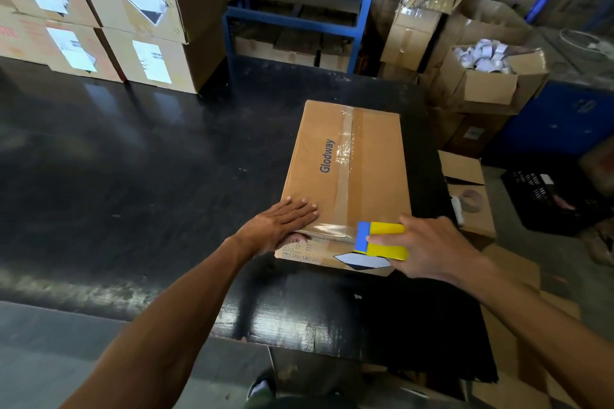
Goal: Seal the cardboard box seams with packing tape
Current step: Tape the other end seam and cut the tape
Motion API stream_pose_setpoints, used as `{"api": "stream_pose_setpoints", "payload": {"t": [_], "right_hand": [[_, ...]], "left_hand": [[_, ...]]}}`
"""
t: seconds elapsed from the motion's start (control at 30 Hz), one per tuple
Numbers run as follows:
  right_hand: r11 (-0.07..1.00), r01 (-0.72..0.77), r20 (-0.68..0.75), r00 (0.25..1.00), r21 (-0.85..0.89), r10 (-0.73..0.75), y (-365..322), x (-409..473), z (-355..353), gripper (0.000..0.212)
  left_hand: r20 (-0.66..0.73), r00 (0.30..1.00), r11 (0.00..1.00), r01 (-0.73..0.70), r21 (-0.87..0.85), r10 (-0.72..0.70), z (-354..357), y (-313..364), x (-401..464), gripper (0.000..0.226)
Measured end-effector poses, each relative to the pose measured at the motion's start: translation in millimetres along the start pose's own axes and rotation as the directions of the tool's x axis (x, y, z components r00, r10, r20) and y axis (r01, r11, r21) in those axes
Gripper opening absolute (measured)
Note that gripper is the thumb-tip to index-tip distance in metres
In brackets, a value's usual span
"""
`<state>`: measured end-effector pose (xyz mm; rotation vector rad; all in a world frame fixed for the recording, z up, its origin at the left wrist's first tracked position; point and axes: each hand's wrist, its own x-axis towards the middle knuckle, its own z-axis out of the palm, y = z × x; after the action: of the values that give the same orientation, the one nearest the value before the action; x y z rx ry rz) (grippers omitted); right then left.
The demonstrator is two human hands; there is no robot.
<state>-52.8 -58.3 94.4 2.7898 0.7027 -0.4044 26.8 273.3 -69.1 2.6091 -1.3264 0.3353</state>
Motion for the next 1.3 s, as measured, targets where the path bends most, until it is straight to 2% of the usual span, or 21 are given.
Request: {"api": "stream_pose_setpoints", "payload": {"t": [0.1, 0.27, 0.37, 0.47, 0.67, 1.03, 1.3], "right_hand": [[0.999, -0.032, 0.036, 0.999, -0.013, 0.032, 17.5, -14.4, 7.1, 0.058], [0.999, -0.015, 0.013, 1.0, -0.029, 0.015, 21.4, -7.8, 11.4, 0.056], [1.0, -0.006, -0.011, 1.0, -0.02, 0.006, 21.8, -7.2, 11.2, 0.054], [1.0, -0.008, -0.046, 0.999, -0.023, 0.006, 21.2, -8.0, 9.7, 0.051], [1.0, -0.01, -0.02, 1.0, -0.014, 0.01, 23.2, -5.1, 18.8, 0.055], [0.999, 0.036, -0.184, 0.982, -0.025, -0.04, 26.1, -16.9, 27.0, 0.052], [0.997, 0.071, -0.179, 0.982, 0.01, -0.068, 65.1, -39.3, 52.3, 0.061]], "left_hand": [[-0.015, 1.0, 1.0, -0.015, 0.019, 0.016, -0.5, 2.3, 2.9, 0.059], [-0.007, 0.998, 0.987, -0.06, 0.146, 0.062, -7.2, 15.5, 9.4, 0.065], [0.006, 0.99, 0.974, -0.14, 0.177, 0.141, -10.6, 31.4, 41.8, 0.066], [0.074, 0.976, 0.963, -0.217, 0.162, 0.207, 5.0, 50.5, 75.6, 0.063], [0.097, 0.977, 0.969, -0.202, 0.143, 0.189, 16.1, 55.6, 83.6, 0.063], [0.082, 0.98, 0.971, -0.192, 0.141, 0.181, 13.2, 55.9, 83.1, 0.063], [0.056, 0.98, 0.966, -0.197, 0.165, 0.191, 12.4, 56.5, 82.8, 0.063]]}}
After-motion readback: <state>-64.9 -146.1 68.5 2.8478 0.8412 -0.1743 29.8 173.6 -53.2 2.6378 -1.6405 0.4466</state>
